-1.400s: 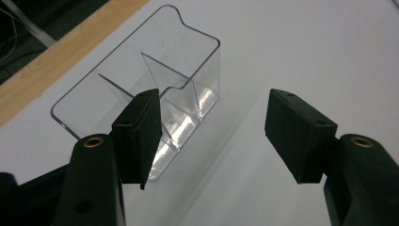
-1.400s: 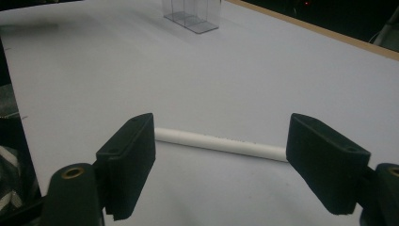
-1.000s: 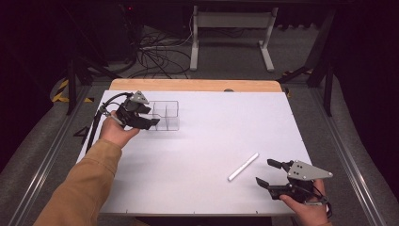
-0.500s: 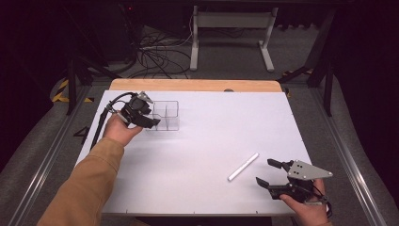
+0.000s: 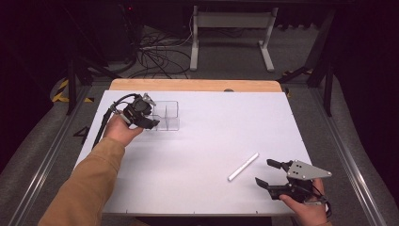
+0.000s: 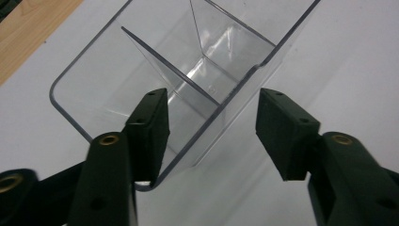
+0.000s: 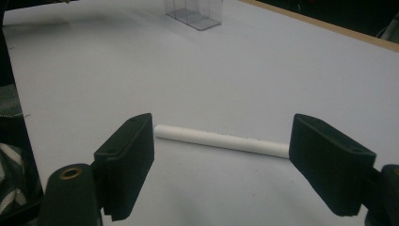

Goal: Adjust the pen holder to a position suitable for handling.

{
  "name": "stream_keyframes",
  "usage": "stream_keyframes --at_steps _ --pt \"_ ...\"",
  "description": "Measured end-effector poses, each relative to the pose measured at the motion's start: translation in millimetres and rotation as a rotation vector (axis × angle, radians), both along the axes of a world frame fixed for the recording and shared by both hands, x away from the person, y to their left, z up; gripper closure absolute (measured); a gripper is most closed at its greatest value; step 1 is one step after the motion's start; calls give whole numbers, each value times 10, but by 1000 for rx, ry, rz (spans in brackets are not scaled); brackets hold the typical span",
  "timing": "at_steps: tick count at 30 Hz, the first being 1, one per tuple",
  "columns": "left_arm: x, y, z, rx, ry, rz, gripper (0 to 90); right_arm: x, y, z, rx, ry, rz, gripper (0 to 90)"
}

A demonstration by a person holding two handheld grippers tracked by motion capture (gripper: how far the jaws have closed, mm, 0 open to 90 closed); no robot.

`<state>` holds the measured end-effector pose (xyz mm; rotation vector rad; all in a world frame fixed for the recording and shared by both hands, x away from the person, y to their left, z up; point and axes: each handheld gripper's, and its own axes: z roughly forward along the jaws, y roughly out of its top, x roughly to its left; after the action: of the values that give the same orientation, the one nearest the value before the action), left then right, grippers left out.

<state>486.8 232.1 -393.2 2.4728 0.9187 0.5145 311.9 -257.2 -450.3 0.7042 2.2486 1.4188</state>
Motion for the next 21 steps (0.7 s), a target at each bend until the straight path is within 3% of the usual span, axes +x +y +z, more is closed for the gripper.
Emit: stream_keyframes --at_steps 3,9,11,18,21 --pt "-42 -24 -6 93 -1 -31 565 0 2 -3 1 1 2 239" --pt "-104 -42 -5 179 -6 -121 677 6 7 -15 0 7 6 239" --pt "-125 -37 1 189 -16 -159 706 6 11 -15 0 6 9 239" --pt "-187 -56 40 181 5 -266 839 10 13 -23 1 11 14 237" --pt "-218 -97 50 191 4 -276 881 12 13 -24 2 13 14 236"
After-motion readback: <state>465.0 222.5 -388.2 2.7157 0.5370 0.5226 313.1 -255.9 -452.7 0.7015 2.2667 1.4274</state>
